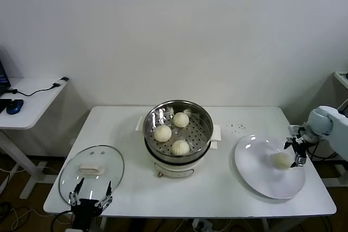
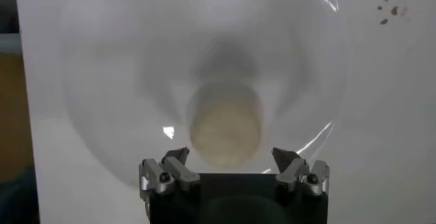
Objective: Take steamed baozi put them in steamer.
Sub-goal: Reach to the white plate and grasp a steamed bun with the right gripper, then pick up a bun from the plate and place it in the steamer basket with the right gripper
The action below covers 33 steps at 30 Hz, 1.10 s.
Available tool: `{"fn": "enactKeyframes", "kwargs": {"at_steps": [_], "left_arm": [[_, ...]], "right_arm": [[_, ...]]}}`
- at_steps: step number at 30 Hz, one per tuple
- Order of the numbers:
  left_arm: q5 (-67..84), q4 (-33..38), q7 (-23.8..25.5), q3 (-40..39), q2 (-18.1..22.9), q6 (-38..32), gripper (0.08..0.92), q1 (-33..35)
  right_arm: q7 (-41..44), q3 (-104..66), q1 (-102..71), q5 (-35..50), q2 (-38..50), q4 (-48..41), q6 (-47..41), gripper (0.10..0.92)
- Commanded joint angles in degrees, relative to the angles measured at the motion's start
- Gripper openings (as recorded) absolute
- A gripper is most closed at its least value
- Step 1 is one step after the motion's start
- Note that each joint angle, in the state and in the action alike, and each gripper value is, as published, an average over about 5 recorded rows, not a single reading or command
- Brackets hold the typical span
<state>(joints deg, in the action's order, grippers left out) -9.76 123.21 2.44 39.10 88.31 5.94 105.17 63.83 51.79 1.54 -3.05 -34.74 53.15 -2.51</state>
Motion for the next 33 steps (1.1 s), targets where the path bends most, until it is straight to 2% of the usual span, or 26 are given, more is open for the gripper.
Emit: {"fn": "enactKeyframes", "kwargs": {"at_steps": [1,11,24,33], "left_arm": [[-0.38,-0.07,-0.03,-0.02,0.12,0.14,0.823,-0.1],[-0.49,-0.11,-0.08,-0.04,0.05,0.28,0.823,-0.21],[-0.49,-0.21,-0.06,-0.26,0.01,0.01,0.823,-0.06],[-0.25,-0.6,0.03,-0.48,-0.3,-0.38,0.823,-0.1]], "right_arm": [[0.56,-5.52,-4.48,-3.18,-4.23,-4.9,1.29,0.823],[1.17,-4.55,-3.9,-3.25,-4.57,-5.12,1.49,0.815],[1.36,-2.21,-1.88,-0.81,-3.38,-3.46,0.85,0.591],[0.53,6.22,9.3,9.61,-1.51,2.1,-2.78,0.552]]}}
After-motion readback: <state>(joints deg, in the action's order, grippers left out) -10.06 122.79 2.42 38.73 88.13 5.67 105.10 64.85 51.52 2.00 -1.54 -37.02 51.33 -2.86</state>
